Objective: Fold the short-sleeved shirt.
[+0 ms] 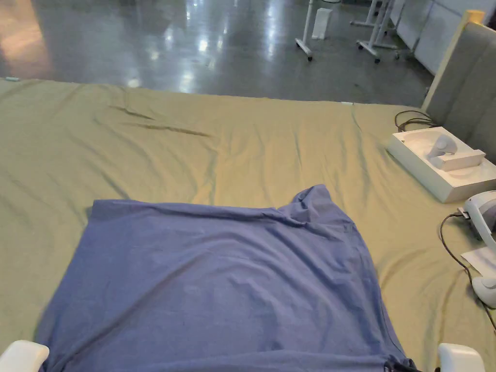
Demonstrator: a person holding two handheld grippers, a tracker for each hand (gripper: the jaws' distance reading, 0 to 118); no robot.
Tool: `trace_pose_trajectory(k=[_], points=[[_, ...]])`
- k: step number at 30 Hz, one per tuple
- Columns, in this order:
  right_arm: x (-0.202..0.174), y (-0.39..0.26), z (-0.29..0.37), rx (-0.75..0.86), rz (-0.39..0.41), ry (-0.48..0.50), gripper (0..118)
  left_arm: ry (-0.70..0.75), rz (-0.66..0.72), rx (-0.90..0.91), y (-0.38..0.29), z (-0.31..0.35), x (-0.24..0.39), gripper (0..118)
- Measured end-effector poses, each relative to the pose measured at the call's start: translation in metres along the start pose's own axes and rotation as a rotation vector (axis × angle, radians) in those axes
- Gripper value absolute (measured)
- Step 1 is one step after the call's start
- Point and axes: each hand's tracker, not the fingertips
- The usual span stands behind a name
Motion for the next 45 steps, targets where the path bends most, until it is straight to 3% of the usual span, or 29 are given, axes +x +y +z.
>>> trace_pose_trajectory(k=[3,4,6,7,9,11,13,23,25,32,38,39,40,41,42,43,44,45], points=[[0.005,0.002,-0.020,-0.041,-0.020,-0.003,83,-0.037,0.052,0.007,-0.002,-0.002,-0.011,8],[0.004,0.001,-0.024,-0.045,-0.012,-0.009,74,-0.049,0.066,0.009,-0.002,-0.002,-0.013,8],[0.005,0.001,-0.028,-0.056,-0.008,0.036,35,-0.067,0.096,0.012,-0.001,0.000,-0.016,8],[0.003,0.000,-0.029,-0.055,-0.008,0.043,24,-0.073,0.110,0.013,-0.002,0.000,-0.018,8],[-0.007,-0.001,-0.028,-0.058,0.008,0.046,16,-0.078,0.126,0.019,-0.002,0.001,-0.017,8],[-0.013,0.000,-0.025,-0.047,0.085,0.025,13,-0.081,0.144,0.031,-0.005,0.002,-0.017,8],[-0.017,-0.001,-0.023,-0.040,0.083,0.021,12,-0.084,0.152,0.051,-0.009,0.003,-0.018,8],[0.000,0.008,0.009,0.063,-0.038,0.106,10,-0.149,0.166,0.206,-0.009,0.052,-0.029,8],[-0.001,0.032,0.005,0.060,-0.037,0.158,10,-0.181,0.128,0.253,0.016,0.057,-0.033,8],[-0.022,0.146,-0.034,0.110,-0.027,0.128,10,-0.152,0.108,0.250,0.141,0.028,-0.057,8],[-0.039,0.205,-0.127,-0.065,-0.043,0.079,11,-0.114,0.160,0.112,0.224,-0.046,-0.069,10],[-0.042,0.207,-0.140,-0.091,-0.038,0.068,11,-0.111,0.184,0.096,0.229,-0.058,-0.071,19],[-0.042,0.205,-0.152,-0.114,-0.034,0.047,11,-0.102,0.209,0.103,0.230,-0.066,-0.070,50],[-0.044,0.204,-0.159,-0.120,-0.032,0.036,13,-0.092,0.237,0.104,0.230,-0.071,-0.070,70],[-0.044,0.201,-0.163,-0.116,-0.031,0.038,13,-0.077,0.257,0.107,0.230,-0.077,-0.070,78],[-0.035,0.199,-0.170,-0.110,-0.038,0.047,17,-0.083,0.282,0.107,0.226,-0.079,-0.070,78],[-0.032,0.198,-0.168,-0.100,-0.042,0.047,33,-0.082,0.292,0.108,0.222,-0.077,-0.071,95],[-0.029,0.197,-0.161,-0.076,-0.046,0.039,53,-0.114,0.293,0.150,0.216,-0.068,-0.073,97]])
